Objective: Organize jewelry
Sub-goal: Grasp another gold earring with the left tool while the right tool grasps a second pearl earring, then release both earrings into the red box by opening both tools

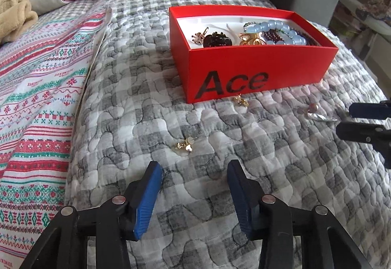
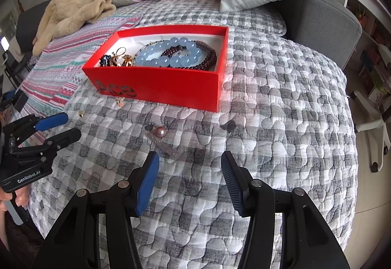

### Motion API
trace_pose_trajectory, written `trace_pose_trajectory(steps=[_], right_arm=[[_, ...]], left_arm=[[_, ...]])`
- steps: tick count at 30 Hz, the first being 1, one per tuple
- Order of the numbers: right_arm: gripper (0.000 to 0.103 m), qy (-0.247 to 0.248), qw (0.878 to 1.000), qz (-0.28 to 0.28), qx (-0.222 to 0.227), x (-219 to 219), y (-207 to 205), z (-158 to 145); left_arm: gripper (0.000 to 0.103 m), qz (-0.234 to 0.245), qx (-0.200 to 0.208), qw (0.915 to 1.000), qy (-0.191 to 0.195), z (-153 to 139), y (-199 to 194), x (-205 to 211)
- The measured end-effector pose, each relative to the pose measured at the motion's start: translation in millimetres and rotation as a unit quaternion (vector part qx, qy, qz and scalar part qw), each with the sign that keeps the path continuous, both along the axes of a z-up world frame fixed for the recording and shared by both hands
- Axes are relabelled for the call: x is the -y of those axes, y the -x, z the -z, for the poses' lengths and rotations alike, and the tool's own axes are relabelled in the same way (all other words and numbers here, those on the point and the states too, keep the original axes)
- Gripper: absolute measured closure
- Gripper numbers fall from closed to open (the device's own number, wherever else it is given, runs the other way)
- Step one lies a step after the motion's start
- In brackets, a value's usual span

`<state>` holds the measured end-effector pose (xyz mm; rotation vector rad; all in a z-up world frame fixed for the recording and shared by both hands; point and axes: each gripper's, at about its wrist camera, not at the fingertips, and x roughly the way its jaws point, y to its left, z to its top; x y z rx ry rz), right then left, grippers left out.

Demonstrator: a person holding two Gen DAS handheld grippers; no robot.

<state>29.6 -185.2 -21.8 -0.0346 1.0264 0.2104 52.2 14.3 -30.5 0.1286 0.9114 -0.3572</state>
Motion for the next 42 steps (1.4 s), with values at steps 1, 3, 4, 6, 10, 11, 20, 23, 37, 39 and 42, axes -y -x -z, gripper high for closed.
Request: trace_pose_trajectory(steps=[1, 3, 4, 6, 10, 11, 20, 23, 37, 39, 42], right_arm=[[0.047, 0.003, 1.0, -0.007, -0.004, -3.4, 0.1, 2.9], [0.047, 0.017, 1.0, -0.018, -0.001, -11.0, 0.5, 6.7], [0.047, 0.025, 0.999, -0.023, 0.005, -14.6, 0.7, 7.4], [0.047, 0.034, 0.999, -0.031, 0.011, -20.3, -0.3, 9.2], [0.044, 0.034, 0.998, -0.038, 0.021, -27.1, -4.8, 11.1], [0.044, 0.035, 0.998, -0.041, 0.024, -29.0, -6.4, 11.2], [0.05, 0.033, 0.997, -0.051, 0.04, -39.2, -20.7, 12.3], [0.062, 0.031, 0.997, -0.06, 0.041, -43.0, -20.8, 11.7], [0.088, 0.015, 0.997, -0.065, 0.029, -42.6, -22.6, 9.8], [0.089, 0.01, 0.998, -0.061, 0.029, -41.1, -22.0, 7.9], [0.09, -0.001, 0.998, -0.057, 0.028, -37.1, -22.4, 3.7]], left_arm=[[0.058, 0.003, 0.0, 1.0, 0.001, 0.2, -0.8, 0.6], [0.061, 0.006, -0.001, 1.0, 0.002, 0.8, -2.5, 1.7], [0.062, 0.008, -0.001, 1.0, 0.003, 0.7, -4.3, 1.7], [0.064, 0.011, -0.001, 0.9999, 0.005, 1.1, -7.2, 1.4], [0.068, 0.015, -0.001, 0.9998, 0.013, 2.0, -13.3, 0.7], [0.069, 0.016, -0.001, 0.9998, 0.015, 2.2, -14.6, 0.5], [0.086, 0.01, -0.003, 0.9999, 0.014, 2.8, -20.5, 0.8], [0.089, 0.005, -0.004, 0.9999, 0.014, 2.5, -21.5, -0.5], [0.097, -0.011, -0.015, 0.9993, 0.032, -1.3, -21.9, 1.3], [0.097, -0.015, -0.017, 0.9989, 0.041, -3.2, -21.7, 0.4], [0.097, -0.016, -0.012, 0.9985, 0.051, -9.1, -20.5, 0.8]])
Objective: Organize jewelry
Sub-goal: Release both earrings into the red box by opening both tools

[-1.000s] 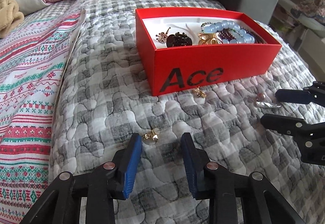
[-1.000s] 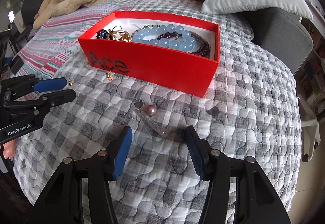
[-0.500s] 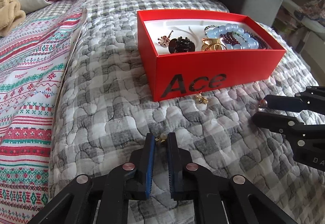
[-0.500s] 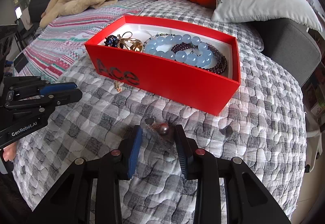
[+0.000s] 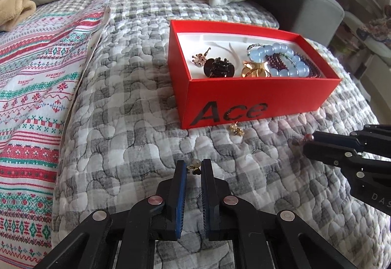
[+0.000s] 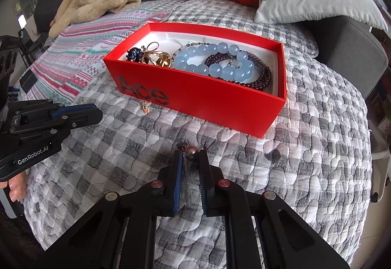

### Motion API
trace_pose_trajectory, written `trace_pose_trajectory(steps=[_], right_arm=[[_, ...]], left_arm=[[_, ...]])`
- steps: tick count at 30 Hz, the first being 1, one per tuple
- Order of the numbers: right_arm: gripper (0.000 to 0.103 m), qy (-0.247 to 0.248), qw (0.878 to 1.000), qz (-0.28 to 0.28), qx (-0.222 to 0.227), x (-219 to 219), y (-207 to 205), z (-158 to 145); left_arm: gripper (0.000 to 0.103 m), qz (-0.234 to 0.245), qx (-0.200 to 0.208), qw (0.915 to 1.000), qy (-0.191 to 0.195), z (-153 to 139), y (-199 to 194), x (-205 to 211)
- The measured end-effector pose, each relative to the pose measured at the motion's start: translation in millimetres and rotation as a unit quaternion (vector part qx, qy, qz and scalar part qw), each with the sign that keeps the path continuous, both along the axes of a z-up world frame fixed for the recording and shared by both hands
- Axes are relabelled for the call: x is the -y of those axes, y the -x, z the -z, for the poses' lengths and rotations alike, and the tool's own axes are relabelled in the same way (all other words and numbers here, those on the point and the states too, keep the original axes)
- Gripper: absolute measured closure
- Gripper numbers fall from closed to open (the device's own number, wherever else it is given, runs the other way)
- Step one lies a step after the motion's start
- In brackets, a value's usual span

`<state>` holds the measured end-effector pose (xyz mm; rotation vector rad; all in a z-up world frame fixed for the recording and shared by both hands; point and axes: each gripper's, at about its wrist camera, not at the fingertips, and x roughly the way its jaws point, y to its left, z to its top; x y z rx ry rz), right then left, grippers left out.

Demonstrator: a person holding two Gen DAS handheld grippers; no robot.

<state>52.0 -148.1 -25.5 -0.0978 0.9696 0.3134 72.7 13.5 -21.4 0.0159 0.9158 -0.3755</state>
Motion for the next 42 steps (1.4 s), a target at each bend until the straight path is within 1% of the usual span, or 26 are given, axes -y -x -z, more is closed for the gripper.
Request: trace_pose_trajectory(steps=[10, 17, 22, 30, 36, 42], right_arm=[[0.09, -0.037, 0.999, 0.019, 0.011, 13.7, 1.5, -21.9], [0.09, -0.065, 0.997, 0.034, 0.04, 25.7, 0.4, -48.4], [0.09, -0.085, 0.993, 0.057, 0.055, 34.7, -10.5, -60.8], [0.09, -0.109, 0.989, 0.079, 0.061, 45.7, -31.8, -61.3], [0.09, -0.114, 0.988, 0.081, 0.059, 48.1, -42.7, -53.7], [0.09, -0.116, 0.987, 0.092, 0.055, 52.1, -50.6, -49.2]], left_arm=[[0.097, -0.007, 0.017, 0.9995, 0.024, -19.4, -2.7, -2.8], [0.097, -0.019, 0.039, 0.9977, 0.052, -39.8, -9.2, -5.5], [0.097, -0.027, 0.049, 0.996, 0.069, -45.8, -22.1, 0.6], [0.097, -0.028, 0.064, 0.9947, 0.076, -42.5, -40.4, 17.5], [0.097, -0.03, 0.064, 0.9944, 0.078, -37.7, -49.7, 21.7], [0.095, -0.032, 0.071, 0.9937, 0.081, -40.2, -50.5, 26.6]])
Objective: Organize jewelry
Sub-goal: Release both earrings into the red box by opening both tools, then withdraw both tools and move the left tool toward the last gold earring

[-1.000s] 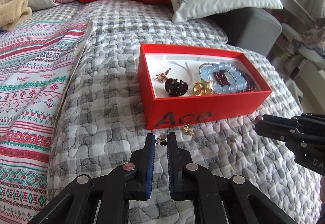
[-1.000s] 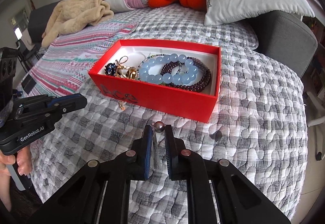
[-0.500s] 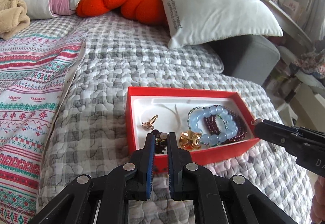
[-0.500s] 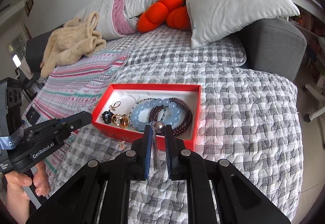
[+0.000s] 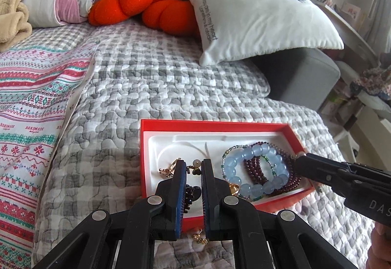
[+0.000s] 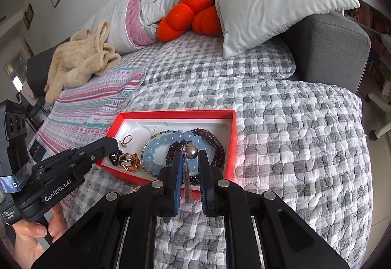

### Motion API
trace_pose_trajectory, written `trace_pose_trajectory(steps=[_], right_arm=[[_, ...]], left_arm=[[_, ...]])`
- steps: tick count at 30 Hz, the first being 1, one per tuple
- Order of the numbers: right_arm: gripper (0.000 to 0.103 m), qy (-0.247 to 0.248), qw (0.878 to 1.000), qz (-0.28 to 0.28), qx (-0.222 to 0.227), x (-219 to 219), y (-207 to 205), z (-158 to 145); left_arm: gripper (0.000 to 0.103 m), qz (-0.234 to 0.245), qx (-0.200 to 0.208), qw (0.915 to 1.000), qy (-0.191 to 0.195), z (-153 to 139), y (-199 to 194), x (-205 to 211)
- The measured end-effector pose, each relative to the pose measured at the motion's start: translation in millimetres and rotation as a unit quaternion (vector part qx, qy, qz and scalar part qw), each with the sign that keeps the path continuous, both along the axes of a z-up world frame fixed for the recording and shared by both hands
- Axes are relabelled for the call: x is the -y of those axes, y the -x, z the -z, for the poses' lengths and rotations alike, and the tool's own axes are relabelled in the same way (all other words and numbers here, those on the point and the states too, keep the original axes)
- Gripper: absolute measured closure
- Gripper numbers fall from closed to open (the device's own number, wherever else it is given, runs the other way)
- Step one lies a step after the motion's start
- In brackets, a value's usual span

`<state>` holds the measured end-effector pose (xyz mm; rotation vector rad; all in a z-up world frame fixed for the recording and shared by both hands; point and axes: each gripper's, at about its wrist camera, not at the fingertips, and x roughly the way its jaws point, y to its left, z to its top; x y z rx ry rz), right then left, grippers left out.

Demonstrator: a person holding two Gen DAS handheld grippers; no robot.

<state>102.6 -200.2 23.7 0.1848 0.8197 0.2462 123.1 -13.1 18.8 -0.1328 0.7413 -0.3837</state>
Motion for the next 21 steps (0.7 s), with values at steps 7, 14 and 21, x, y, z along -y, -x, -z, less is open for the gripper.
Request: trace_pose_trajectory(steps=[7, 14, 21], right_arm=[[0.088, -0.002, 1.0, 0.009, 0.005, 0.8, -2.2, -3.9], [0.05, -0.022, 1.0, 0.013, 0.002, 8.0, 0.9, -10.7], [0.048, -0.012, 1.0, 0.022, -0.005, 13.7, 12.0, -14.7]], left_arm=[[0.063, -0.006, 0.011, 0.9998, -0.017, -8.9, 10.9, -1.9], [0.032, -0.028, -0.006, 0.9988, -0.041, -10.9, 27.5, -14.6], [0.023, -0.045, -0.063, 0.9944, -0.072, 17.4, 39.1, -17.7]])
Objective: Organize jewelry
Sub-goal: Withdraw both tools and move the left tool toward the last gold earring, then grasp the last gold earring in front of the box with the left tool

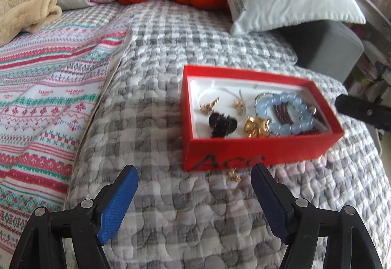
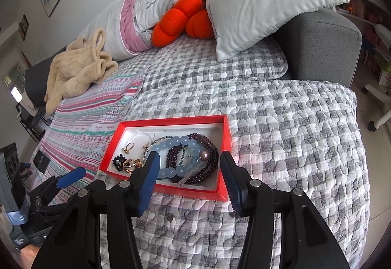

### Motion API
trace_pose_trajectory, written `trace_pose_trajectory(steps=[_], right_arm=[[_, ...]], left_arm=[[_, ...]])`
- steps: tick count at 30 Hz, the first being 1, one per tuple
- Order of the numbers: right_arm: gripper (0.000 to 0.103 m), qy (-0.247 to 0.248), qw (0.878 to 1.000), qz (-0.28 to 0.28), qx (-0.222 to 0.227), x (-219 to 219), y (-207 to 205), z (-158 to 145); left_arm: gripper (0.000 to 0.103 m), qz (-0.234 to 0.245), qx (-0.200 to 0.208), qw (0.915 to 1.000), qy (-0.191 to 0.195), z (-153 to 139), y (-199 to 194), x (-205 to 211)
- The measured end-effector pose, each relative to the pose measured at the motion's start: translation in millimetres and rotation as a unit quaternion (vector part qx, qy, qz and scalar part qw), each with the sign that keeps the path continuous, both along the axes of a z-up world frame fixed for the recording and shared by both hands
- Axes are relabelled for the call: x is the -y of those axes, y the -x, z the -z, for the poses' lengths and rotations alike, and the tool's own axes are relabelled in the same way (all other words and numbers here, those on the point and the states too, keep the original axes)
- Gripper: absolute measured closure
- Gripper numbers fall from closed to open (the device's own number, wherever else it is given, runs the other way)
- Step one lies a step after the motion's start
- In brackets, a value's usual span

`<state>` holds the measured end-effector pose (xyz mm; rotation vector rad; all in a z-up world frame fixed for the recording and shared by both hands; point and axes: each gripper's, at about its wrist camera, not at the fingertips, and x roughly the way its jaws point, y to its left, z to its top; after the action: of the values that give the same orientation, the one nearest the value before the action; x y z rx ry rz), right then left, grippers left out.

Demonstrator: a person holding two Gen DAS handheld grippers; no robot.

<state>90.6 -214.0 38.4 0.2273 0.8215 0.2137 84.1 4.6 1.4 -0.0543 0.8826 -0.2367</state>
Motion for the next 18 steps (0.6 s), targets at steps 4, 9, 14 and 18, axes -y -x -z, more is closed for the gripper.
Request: trace_pose_trajectory(steps=[4, 9, 14, 18], right_arm=[[0.048, 0.033, 0.999, 0.006, 0.004, 3.4, 13.6, -0.7], [0.047, 0.055, 0.998, 0.0, -0.011, 5.3, 27.8, 5.4], [0.047, 0.065, 0.998, -0.002, -0.021, 7.1, 36.7, 11.4], [0.047, 0.071, 0.997, -0.002, -0.025, 11.0, 39.4, 15.7]], left_arm=[[0.024, 0.014, -0.024, 0.9996, 0.003, 12.1, 4.8, 7.8], [0.038, 0.025, -0.038, 0.999, 0.003, 22.5, 6.5, 22.0], [0.059, 0.033, -0.039, 0.9986, -0.009, 32.2, 2.2, 35.5], [0.067, 0.03, -0.038, 0.9987, -0.011, 32.9, -4.3, 39.9]])
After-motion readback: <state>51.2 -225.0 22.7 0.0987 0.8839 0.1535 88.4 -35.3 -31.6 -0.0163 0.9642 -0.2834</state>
